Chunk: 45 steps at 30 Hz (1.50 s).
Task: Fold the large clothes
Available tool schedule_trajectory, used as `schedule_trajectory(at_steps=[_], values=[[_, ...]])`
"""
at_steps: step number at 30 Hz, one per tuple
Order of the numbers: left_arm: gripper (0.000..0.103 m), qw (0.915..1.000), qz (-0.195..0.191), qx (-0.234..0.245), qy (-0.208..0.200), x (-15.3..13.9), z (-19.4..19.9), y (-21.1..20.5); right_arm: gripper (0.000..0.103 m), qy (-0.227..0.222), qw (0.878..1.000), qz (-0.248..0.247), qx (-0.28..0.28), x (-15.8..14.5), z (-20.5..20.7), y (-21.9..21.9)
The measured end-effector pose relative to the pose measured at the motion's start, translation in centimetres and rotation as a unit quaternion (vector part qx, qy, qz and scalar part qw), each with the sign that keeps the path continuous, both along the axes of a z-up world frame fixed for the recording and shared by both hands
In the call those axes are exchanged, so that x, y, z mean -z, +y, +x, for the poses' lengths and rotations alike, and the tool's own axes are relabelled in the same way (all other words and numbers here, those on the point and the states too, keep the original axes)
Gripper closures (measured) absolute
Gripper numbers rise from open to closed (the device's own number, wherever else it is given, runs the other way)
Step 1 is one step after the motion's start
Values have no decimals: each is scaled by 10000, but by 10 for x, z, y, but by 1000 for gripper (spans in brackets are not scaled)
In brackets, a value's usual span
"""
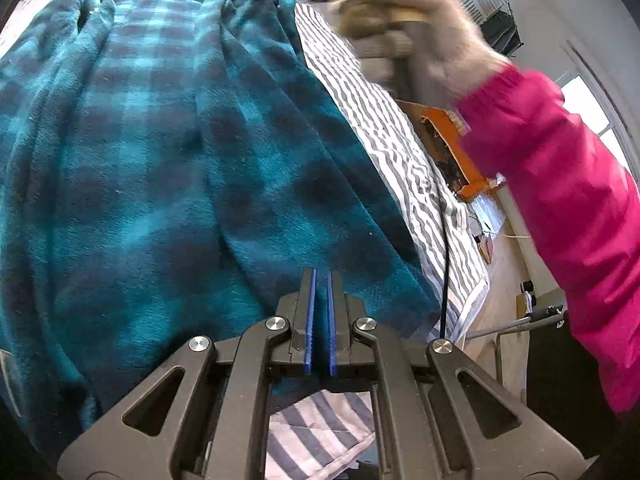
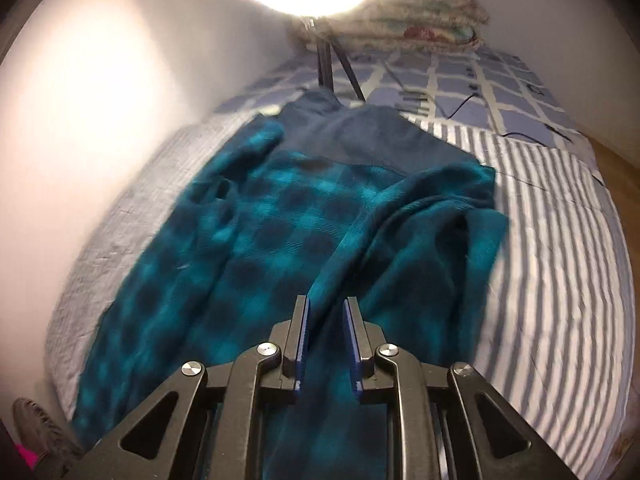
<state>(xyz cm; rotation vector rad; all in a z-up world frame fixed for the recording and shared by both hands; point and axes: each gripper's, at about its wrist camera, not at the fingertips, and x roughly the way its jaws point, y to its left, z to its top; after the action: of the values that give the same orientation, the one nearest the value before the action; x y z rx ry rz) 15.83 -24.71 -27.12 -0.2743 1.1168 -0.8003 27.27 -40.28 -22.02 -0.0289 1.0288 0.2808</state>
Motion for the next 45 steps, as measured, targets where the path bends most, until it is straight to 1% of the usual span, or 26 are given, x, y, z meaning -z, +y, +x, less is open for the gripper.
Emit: schedule_trajectory(at_steps=[2,4,5,7,10,11,14,16,18,21,23,24,26,27,28,29,31,33,34,37,40,41,42,43,44,45], values=[[102,10000,-47,-25,28,0,1,4,88,140,9992,-362,87,21,20,7],[102,9999,-81,-24,57,1,-1,8,88,230,9977,-605,178,36,33,14],[102,10000,-63,-7,54,2,-2,8,88,263,9973,-660,206,45,41,19],[102,10000,23,26,22,5,-4,8,87,274,9975,-641,150,52,44,27],[102,9999,65,-2,121,11,-4,10,81,228,9957,-894,-40,61,47,43],[102,9999,29,-31,155,10,-5,13,78,219,9962,-832,-108,58,46,42],[102,9999,-51,-110,54,1,-6,18,79,103,9999,-108,-45,34,39,16],[102,9999,-115,-107,-39,-5,-4,20,78,-63,9999,44,78,22,36,-2],[102,9997,-182,-26,-177,-14,-4,13,78,-169,9994,174,227,12,31,-25],[102,9991,-267,230,-228,-11,-6,-5,78,-56,9982,333,501,16,30,-55],[102,9988,-207,386,-202,-6,-8,-17,78,16,9982,262,537,25,31,-60],[102,9985,-96,492,-210,-1,-10,-24,78,41,9985,180,522,30,34,-59],[102,9972,189,705,-146,15,-18,-36,84,140,9979,-313,558,46,43,-57],[102,9958,347,839,-77,24,-22,-43,85,196,9966,-489,630,53,45,-59],[102,9949,452,891,-122,32,-26,-45,85,170,9965,-458,674,57,48,-62],[101,9950,407,879,-250,31,-29,-43,85,132,9965,-357,744,56,50,-66],[101,9944,474,923,-190,28,-29,-43,85,136,9957,-391,826,55,51,-72],[101,9948,515,864,-152,21,-26,-42,85,114,9957,-438,803,46,48,-75],[101,9949,532,836,-185,18,-25,-41,80,91,9960,-398,798,41,43,-76],[101,9950,496,735,-454,1,-31,-35,74,-46,9969,-36,790,15,20,-92],[101,9963,330,561,-568,-16,-37,-33,68,-304,9948,513,830,-18,-18,-115],[101,9965,272,521,-590,-21,-38,-36,64,-405,9933,662,860,-28,-34,-124],[101,9965,246,519,-608,-23,-41,-44,61,-491,9920,752,885,-38,-51,-133],[101,9962,263,555,-620,-29,-37,-47,56,-549,9916,784,869,-46,-67,-140],[101,9959,311,589,-610,-30,-38,-55,53,-583,9915,789,855,-51,-78,-144],[94,9957,367,652,-549,-28,-39,-66,53,-613,9912,797,859,-56,-92,-149]])
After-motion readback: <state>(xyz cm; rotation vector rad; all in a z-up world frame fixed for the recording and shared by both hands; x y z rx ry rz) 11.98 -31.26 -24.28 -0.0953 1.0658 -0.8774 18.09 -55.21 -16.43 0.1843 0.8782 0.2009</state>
